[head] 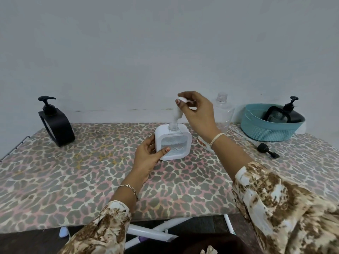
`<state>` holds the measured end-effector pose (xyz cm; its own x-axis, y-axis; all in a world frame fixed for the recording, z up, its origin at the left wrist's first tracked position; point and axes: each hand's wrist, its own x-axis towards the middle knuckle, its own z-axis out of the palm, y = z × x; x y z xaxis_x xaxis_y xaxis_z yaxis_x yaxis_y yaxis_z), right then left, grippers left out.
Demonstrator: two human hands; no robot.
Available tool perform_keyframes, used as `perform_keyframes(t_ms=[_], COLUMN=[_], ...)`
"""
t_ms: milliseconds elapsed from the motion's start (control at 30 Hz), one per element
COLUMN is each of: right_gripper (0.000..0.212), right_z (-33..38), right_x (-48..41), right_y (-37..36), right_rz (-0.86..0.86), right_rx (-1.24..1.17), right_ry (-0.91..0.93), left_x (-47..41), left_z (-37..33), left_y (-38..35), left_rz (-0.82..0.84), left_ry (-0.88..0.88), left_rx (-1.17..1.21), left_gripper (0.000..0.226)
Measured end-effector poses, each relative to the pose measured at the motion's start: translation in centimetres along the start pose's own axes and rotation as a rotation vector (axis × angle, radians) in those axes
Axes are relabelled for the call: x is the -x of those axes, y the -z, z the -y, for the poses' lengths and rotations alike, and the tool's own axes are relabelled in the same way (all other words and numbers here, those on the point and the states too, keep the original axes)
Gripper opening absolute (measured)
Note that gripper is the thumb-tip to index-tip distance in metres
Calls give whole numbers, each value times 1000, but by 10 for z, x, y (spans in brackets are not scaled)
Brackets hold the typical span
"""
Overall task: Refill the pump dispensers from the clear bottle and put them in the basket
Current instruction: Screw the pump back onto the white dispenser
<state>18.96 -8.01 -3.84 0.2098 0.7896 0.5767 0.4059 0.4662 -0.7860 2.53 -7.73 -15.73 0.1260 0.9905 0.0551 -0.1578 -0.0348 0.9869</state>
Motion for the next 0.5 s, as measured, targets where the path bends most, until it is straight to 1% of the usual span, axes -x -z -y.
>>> perform_keyframes(t_ms=[67,133,200,300,400,500], right_gripper=[16,20,31,47,42,39], right_z=[-5,-9,-14,-19,-26,-28], right_x=[4,9,13,18,24,26], right_y=[-4,-7,-8,-5,-3,-7], right_rz=[53,166,260,322,345,253], right_rx=[-7,3,-8,-114,-136,-64], right_ry=[-27,-50,-87,-168,-179,-167], left_x=[0,-1,-1,-2,-2,-3], left_z=[0,0,1,1,1,2], left_y=[0,0,0,-1,0,1], left_rz=[-3,-9,-16,-21,-22,-28], left_ry=[0,-4,-8,-8,-13,-13], left_rx=[-1,-8,-20,-22,-32,-50], left_gripper=[75,73,70,65,66,68])
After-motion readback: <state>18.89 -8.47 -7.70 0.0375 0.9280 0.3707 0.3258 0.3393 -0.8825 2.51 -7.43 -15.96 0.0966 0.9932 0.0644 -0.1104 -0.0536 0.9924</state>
